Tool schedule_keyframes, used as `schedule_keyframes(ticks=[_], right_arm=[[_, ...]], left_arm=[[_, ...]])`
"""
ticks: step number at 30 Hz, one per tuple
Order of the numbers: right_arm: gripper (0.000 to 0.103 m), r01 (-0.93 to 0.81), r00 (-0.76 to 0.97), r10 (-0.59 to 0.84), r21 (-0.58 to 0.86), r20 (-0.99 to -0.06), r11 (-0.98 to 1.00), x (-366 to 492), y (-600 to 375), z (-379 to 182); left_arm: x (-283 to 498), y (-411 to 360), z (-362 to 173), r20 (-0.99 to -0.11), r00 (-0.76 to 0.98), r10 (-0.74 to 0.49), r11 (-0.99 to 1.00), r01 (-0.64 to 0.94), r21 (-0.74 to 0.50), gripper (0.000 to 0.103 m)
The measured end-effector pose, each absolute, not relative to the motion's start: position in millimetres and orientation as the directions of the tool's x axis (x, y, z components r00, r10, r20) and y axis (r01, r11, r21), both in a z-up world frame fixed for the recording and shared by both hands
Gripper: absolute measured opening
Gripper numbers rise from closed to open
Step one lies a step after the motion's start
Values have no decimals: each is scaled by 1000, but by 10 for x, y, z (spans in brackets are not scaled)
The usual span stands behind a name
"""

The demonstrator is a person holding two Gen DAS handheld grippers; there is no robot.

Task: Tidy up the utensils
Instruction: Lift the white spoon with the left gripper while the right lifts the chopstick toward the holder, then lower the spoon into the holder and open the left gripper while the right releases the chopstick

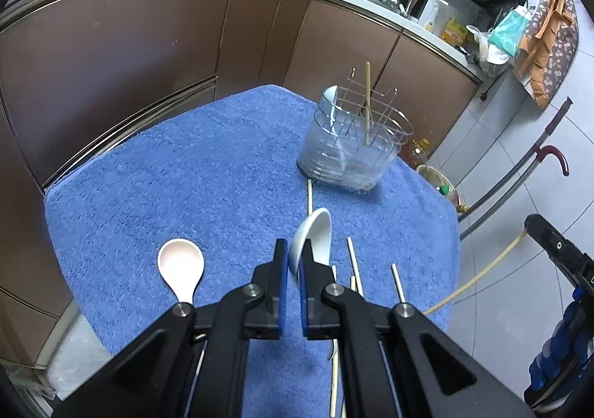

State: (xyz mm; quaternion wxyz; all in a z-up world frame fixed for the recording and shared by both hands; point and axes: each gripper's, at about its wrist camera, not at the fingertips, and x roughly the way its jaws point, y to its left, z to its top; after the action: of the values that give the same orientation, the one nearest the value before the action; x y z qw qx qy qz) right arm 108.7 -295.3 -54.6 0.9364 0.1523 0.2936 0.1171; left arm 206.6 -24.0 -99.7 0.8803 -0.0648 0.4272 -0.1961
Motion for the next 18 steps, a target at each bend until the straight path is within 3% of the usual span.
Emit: schedule_keyframes(ticks=[11,18], right_arm=[[5,-120,828,277,328,-488,937,1279,-3093,-347],[5,-122,873,259,330,-413,936,1522,-3246,33]], left_arm=[[2421,-413,-691,-674,588,-448,894,313,-320,5],[2756,-699,-312,-605,647,-464,886,339,-318,5]])
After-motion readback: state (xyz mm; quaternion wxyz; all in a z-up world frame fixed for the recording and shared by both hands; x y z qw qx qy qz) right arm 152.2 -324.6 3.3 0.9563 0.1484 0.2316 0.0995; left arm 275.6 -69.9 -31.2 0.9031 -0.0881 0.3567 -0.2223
